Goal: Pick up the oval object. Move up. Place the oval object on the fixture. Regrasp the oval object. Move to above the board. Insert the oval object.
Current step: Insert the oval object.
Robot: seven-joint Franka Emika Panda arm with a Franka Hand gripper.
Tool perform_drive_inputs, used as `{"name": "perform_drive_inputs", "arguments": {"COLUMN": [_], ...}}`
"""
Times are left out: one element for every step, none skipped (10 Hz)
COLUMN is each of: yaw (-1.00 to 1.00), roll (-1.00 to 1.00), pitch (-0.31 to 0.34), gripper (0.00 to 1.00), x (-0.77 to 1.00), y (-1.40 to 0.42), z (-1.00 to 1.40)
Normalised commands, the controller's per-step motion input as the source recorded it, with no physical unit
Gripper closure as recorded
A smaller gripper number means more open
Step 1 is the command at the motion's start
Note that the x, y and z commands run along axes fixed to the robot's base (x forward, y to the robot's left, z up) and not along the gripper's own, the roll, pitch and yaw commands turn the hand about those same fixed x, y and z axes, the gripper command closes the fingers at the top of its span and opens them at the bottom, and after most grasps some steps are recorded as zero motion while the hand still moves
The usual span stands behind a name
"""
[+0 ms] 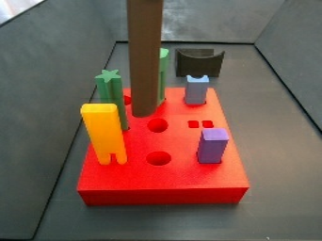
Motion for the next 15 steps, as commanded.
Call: {"name": "perform_drive_inputs", "arguments": {"yaw": [-0.65, -0.75, -0.99, -1.00, -0.99, -1.00, -1.00, -0.94, -0.83, -0.46, -0.01, 0.00, -0.07, -0.07, -0.07], "roll": [0.03, 0.05, 0.04, 0.04, 0.03, 0.03, 0.02, 0.00, 0.03, 0.10, 0.05, 0.00, 0.00, 0.00, 0.00], "pitch": [0.000, 0.000, 0.000, 0.000, 0.000, 0.000, 0.000, -0.066, -0.123, -0.077, -0.017, -0.006, -0.193, -0.209, -0.164], "gripper": [1.00, 1.00, 1.00, 1.00, 1.00, 1.00, 1.00, 1.00, 1.00, 1.00, 1.00, 1.00, 1.00, 1.00, 1.00], "x": [0.41, 0.29, 0.02, 0.00, 0.00, 0.00, 0.00, 0.04, 0.09, 0.03, 0.00, 0.00, 0.00, 0.00, -0.02], "y": [-0.18, -0.17, -0.11, -0.11, -0.11, -0.11, -0.11, -0.15, -0.29, -0.37, -0.06, 0.00, -0.06, -0.06, -0.01], "z": [-0.27, -0.32, -0.33, -0.31, -0.31, -0.30, -0.27, -0.23, -0.29, -0.16, 0.00, 0.00, -0.28, -0.41, -0.31]}}
